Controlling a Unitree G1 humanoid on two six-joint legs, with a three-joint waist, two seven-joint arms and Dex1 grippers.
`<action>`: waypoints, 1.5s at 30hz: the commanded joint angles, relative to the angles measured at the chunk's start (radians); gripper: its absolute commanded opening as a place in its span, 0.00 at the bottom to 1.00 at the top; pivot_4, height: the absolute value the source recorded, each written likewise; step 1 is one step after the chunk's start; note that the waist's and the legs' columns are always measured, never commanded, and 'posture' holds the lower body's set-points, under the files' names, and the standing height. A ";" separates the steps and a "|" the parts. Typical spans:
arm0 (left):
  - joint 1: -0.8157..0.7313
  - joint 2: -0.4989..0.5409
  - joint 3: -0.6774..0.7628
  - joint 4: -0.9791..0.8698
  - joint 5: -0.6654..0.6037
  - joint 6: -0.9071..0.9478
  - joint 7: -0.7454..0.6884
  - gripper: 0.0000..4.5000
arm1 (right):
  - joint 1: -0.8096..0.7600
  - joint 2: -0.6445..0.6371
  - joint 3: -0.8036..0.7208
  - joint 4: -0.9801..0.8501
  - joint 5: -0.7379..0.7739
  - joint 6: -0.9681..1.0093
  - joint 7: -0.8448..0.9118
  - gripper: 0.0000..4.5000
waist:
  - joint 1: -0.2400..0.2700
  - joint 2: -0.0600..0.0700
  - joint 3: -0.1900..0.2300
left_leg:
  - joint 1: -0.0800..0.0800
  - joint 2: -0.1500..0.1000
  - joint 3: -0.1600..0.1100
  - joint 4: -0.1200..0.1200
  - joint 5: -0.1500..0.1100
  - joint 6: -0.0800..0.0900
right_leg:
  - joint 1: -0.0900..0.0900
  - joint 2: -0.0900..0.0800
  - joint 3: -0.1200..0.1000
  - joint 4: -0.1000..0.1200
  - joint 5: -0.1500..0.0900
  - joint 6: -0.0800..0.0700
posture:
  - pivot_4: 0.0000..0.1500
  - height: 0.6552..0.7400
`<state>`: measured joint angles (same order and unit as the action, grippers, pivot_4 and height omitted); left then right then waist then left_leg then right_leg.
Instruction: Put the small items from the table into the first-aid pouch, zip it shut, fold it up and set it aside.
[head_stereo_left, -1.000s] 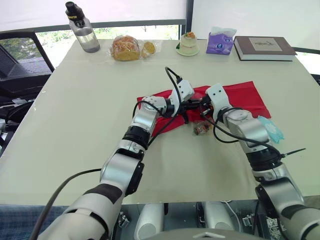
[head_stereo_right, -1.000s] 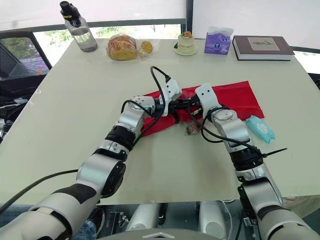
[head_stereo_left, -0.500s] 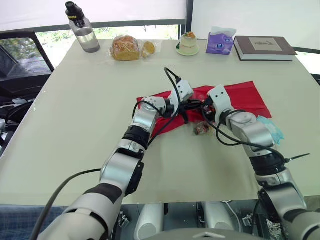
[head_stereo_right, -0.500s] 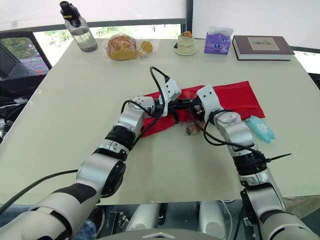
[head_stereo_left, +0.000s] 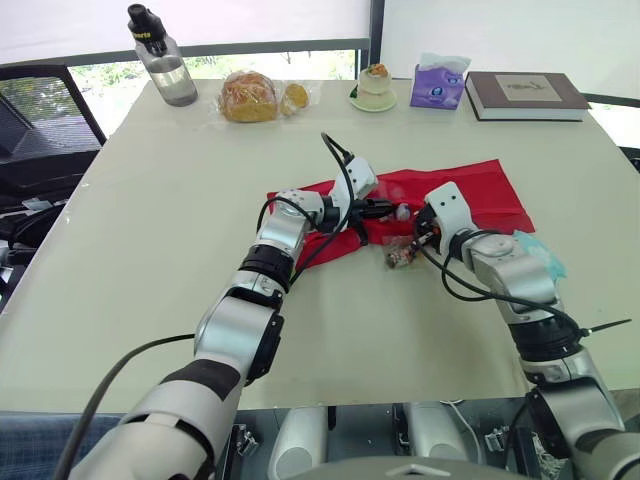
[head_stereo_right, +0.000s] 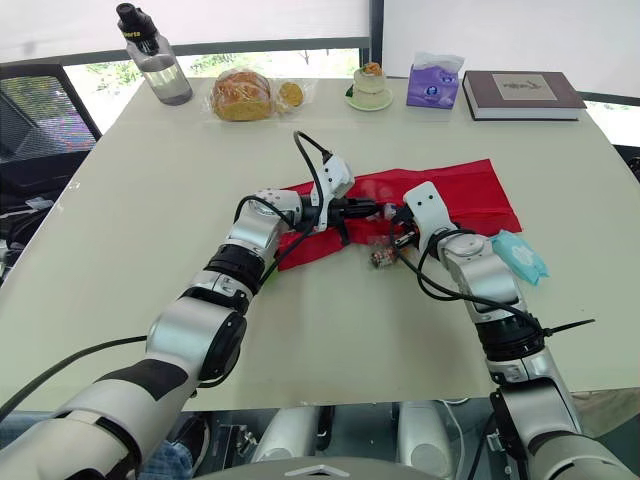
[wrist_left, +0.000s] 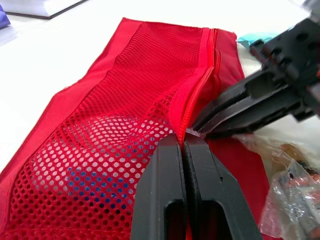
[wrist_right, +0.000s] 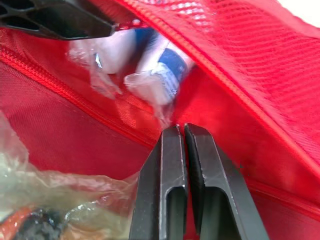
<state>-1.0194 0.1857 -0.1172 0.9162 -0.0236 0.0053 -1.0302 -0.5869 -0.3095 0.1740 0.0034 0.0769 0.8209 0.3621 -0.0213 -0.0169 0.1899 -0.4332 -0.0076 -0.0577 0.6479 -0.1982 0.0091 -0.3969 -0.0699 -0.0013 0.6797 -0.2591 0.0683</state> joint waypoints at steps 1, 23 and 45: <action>-0.022 0.004 0.009 -0.019 -0.017 -0.015 -0.017 0.00 | -0.084 0.031 0.005 0.094 -0.023 -0.096 -0.006 0.02 | -0.002 0.000 0.000 | 0.000 0.000 0.000 0.000 0.000 0.000 | 0.000 0.000 0.000 0.000 0.000 0.000 | 1.00 0.92; -0.002 0.008 0.015 -0.007 -0.013 -0.029 0.003 0.00 | 0.022 -0.111 -0.083 -0.100 0.022 -0.147 0.152 0.02 | -0.016 0.000 0.000 | 0.000 0.000 0.000 -0.002 0.000 0.000 | 0.000 0.000 0.000 -0.001 0.000 0.000 | 1.00 0.92; 0.000 0.147 0.007 0.093 0.023 -0.125 -0.029 0.00 | 0.741 -0.450 -0.967 -0.483 0.781 -0.254 0.700 0.93 | -0.009 0.000 0.000 | 0.001 0.001 0.001 0.000 0.000 0.000 | 0.003 0.000 0.001 -0.002 0.000 0.001 | 1.00 0.92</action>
<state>-1.0092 0.3184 -0.1190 1.0048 -0.0025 -0.1031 -1.0529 0.1526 -0.7367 -0.7152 -0.4692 0.7754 0.5525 1.0290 -0.0303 -0.0166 0.1903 -0.4315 -0.0067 -0.0564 0.6477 -0.1983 0.0092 -0.3942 -0.0700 -0.0001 0.6781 -0.2593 0.0689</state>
